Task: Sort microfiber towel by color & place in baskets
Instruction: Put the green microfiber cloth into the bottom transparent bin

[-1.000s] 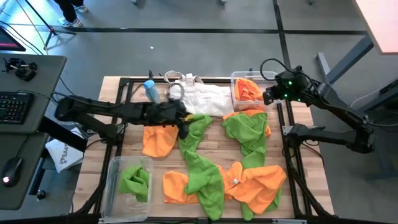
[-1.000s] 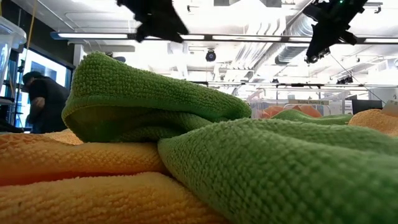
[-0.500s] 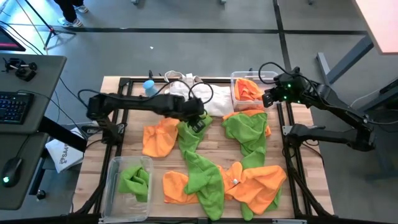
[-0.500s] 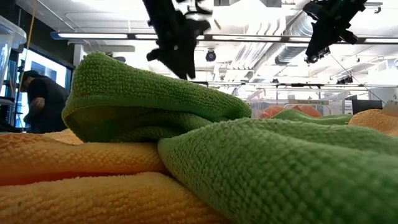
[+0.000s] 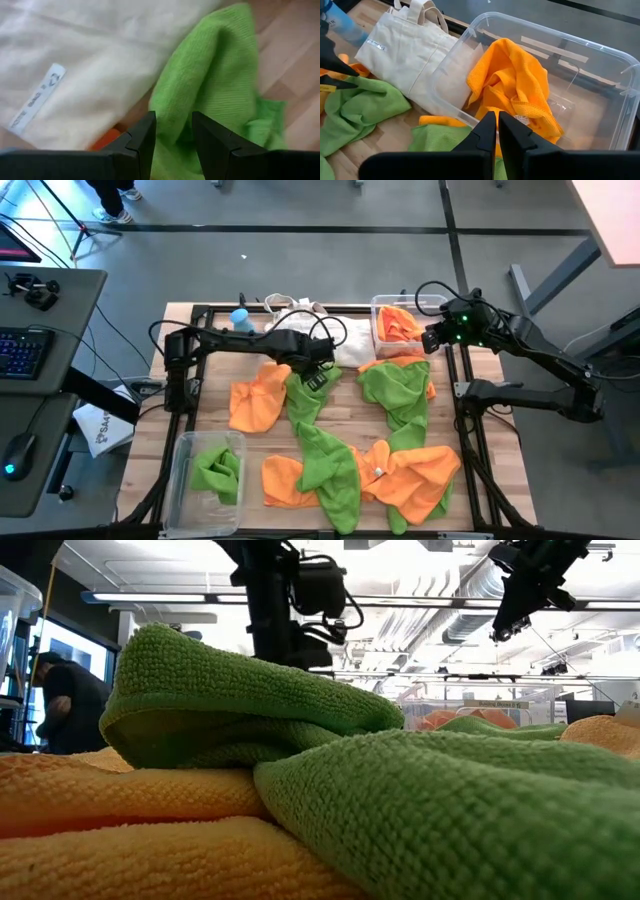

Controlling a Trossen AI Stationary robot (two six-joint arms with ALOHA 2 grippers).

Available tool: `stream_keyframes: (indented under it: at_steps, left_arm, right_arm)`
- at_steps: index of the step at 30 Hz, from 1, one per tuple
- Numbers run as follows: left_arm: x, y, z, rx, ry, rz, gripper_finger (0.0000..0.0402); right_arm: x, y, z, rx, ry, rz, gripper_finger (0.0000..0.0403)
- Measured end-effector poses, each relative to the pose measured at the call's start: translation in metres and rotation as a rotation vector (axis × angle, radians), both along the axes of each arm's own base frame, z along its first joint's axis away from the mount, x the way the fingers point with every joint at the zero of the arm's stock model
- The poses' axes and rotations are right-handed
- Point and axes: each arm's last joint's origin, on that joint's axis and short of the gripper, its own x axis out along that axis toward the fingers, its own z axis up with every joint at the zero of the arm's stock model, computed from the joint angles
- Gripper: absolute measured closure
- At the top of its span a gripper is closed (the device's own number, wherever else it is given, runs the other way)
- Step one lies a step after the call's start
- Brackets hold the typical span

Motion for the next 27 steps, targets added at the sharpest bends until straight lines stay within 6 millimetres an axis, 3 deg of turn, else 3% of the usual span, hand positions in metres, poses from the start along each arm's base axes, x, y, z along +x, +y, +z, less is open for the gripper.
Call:
stream_keyframes:
  at_steps: [9,19,23,27]
  left_arm:
    - [0.0,0.01,-0.005,-0.011,0.025,-0.044,0.0296]
    - [0.002,0.004,-0.016,-0.074,0.059,-0.067,0.0378]
    - [-0.002,-0.001,-0.002,-0.068,0.034,-0.082,0.0396]
    - [-0.011,-0.012,0.025,-0.054,-0.022,-0.114,0.04]
  right_arm:
    - [0.0,0.0,0.0,-0.005,0.004,-0.005,0.0387]
    - [0.0,0.0,0.0,-0.007,0.005,-0.003,0.0387]
    - [0.0,0.0,0.0,-0.007,0.005,-0.003,0.0387]
    - [0.0,0.0,0.0,-0.007,0.005,-0.003,0.0387]
